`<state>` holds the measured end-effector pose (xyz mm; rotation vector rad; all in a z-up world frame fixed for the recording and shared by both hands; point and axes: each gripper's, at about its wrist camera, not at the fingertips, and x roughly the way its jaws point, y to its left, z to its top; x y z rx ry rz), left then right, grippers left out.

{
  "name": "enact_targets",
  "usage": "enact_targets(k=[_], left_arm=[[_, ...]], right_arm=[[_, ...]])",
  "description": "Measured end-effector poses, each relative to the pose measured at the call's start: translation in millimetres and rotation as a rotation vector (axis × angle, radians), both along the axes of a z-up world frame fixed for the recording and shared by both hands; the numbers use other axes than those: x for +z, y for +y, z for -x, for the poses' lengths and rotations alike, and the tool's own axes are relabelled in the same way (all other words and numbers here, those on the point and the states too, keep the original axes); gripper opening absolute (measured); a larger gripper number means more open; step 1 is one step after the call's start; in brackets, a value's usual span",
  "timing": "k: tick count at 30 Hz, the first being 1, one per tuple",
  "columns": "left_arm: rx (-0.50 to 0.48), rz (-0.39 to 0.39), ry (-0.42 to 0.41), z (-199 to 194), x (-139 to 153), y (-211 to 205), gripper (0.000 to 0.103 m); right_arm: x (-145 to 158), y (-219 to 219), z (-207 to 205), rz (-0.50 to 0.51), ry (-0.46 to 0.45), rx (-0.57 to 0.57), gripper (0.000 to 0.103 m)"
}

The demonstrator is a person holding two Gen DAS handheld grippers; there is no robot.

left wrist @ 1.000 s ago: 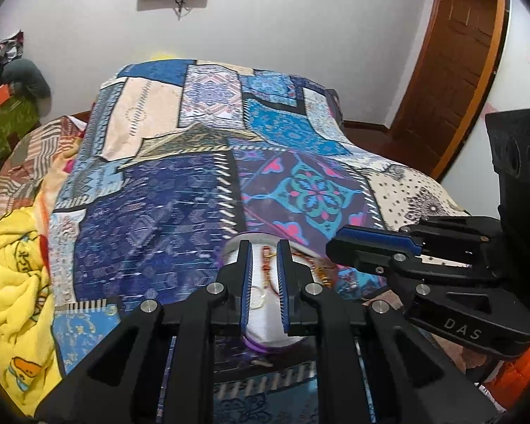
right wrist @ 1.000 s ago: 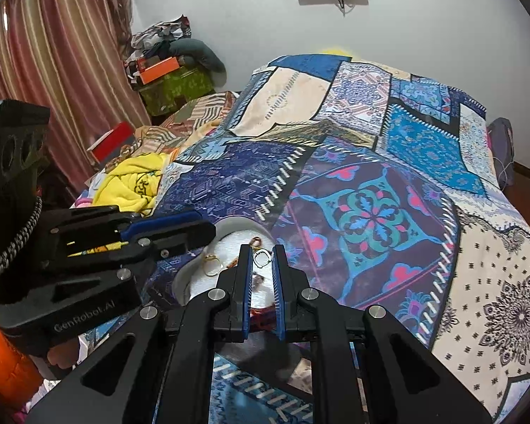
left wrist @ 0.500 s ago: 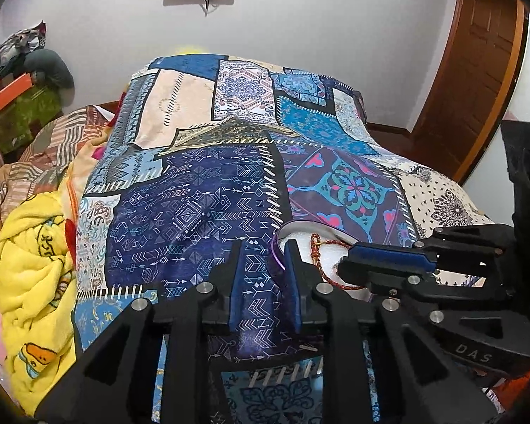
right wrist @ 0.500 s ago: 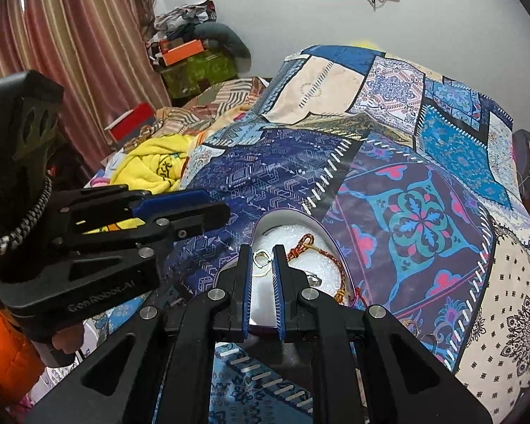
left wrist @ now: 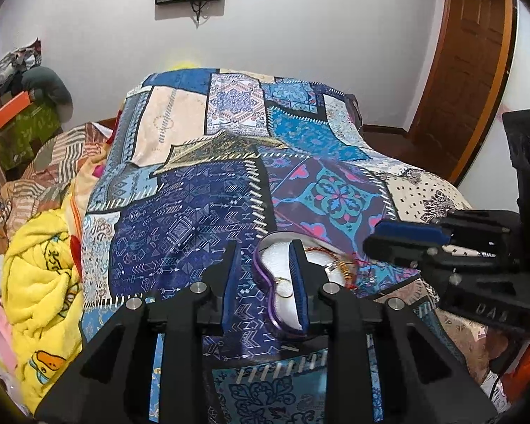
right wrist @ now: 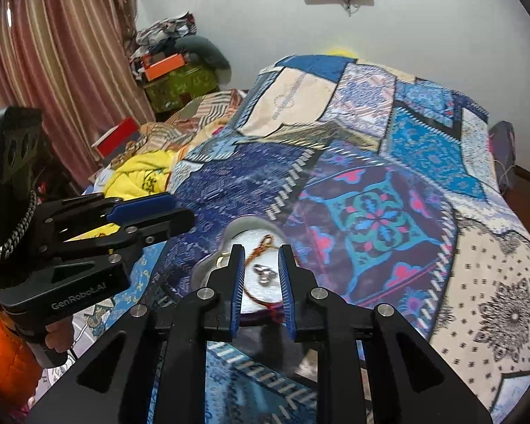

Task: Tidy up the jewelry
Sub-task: 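Release the small ring into the box with the right gripper and withdraw both, then move the right gripper to the rings on the quilt while the left approaches the blue beaded bracelet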

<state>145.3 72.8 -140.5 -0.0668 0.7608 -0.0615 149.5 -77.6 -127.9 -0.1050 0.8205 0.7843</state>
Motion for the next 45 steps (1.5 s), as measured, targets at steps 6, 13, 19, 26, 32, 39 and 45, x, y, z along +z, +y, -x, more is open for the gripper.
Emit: enact_targets(k=[6,13,19,26,32,39,45], left_arm=[[-0.028,-0.022,-0.018,3.5,10.7,-20.0,0.033],[-0.071,-0.051,-0.024,3.6,14.4,-50.2,0.040],[-0.110,-0.057,0.000,-1.3,9.3,-75.2,0.041],[-0.155,-0.050,0.064,-10.6,-12.3,-101.2,0.041],[-0.210,-0.030,0.141,-10.3,-34.8,-115.0,0.041],[-0.221,-0.024,0.210,-12.3,-58.7,-118.4,0.041],[-0.194,-0.008,0.233,-22.1,-68.5,-111.5,0.034]], right_arm=[[7.1,-27.9,-0.3,-0.006,-0.011,-0.062,0.017],[4.8,-61.4,-0.9,-0.002,-0.008,-0.114,0.017],[-1.7,-86.8,-3.4,0.009,0.005,-0.155,0.017],[-17.4,-110.1,-8.2,0.032,0.043,-0.182,0.017],[-33.1,-115.5,-10.3,0.060,0.076,-0.162,0.017],[-51.3,-111.4,-11.6,0.107,0.101,-0.130,0.017],[-60.6,-109.7,-14.1,0.127,0.121,-0.116,0.017]])
